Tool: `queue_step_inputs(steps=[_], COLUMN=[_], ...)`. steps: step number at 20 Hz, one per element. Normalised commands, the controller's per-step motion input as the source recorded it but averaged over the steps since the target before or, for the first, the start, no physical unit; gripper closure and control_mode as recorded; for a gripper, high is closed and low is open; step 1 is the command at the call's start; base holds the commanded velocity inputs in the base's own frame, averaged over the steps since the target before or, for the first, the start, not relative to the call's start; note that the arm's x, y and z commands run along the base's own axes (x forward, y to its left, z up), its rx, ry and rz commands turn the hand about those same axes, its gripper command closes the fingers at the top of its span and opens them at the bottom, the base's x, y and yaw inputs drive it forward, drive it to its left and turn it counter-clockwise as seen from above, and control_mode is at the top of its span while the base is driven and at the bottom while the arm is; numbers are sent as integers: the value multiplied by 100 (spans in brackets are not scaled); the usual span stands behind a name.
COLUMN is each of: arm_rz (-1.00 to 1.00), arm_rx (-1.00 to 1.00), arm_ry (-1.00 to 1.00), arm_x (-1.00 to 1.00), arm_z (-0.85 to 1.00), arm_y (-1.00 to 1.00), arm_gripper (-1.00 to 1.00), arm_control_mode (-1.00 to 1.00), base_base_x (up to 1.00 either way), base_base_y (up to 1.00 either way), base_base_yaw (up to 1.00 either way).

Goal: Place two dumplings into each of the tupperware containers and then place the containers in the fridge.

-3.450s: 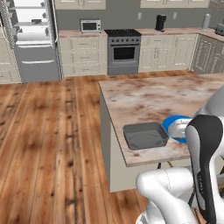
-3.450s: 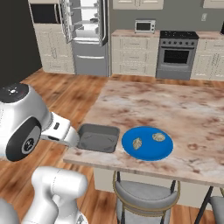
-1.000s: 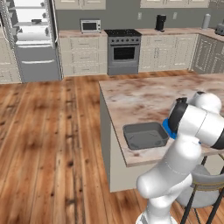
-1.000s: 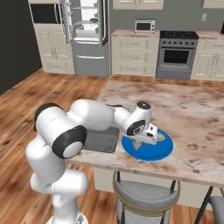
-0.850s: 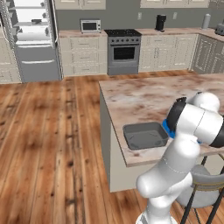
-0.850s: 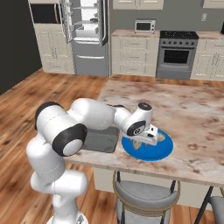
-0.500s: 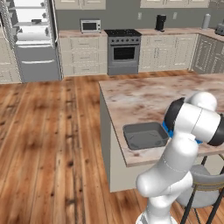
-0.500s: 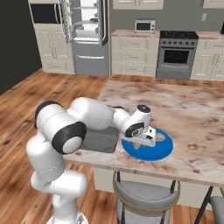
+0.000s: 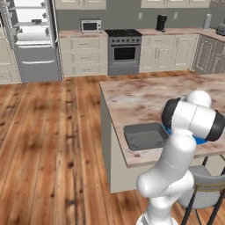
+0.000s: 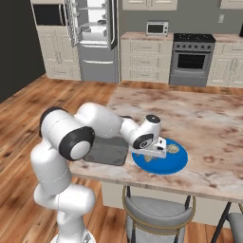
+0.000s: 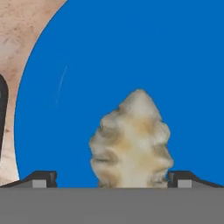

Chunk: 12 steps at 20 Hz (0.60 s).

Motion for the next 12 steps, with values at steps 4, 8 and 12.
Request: queue_step_inputs(steps=[4, 8, 12], arm_rz=[2, 1, 0], arm_rx=[0, 0, 0], arm_ry=[0, 0, 2], arm_x=[24, 8, 0], arm_z=[-3, -15, -29], arm_y=[-8, -5, 0], arm_gripper=[-100, -100, -100], arm_control_mode=[-100, -100, -100], base_base_x=[0, 0, 0], base_base_y=[0, 0, 0], base_base_yaw=[0, 0, 0])
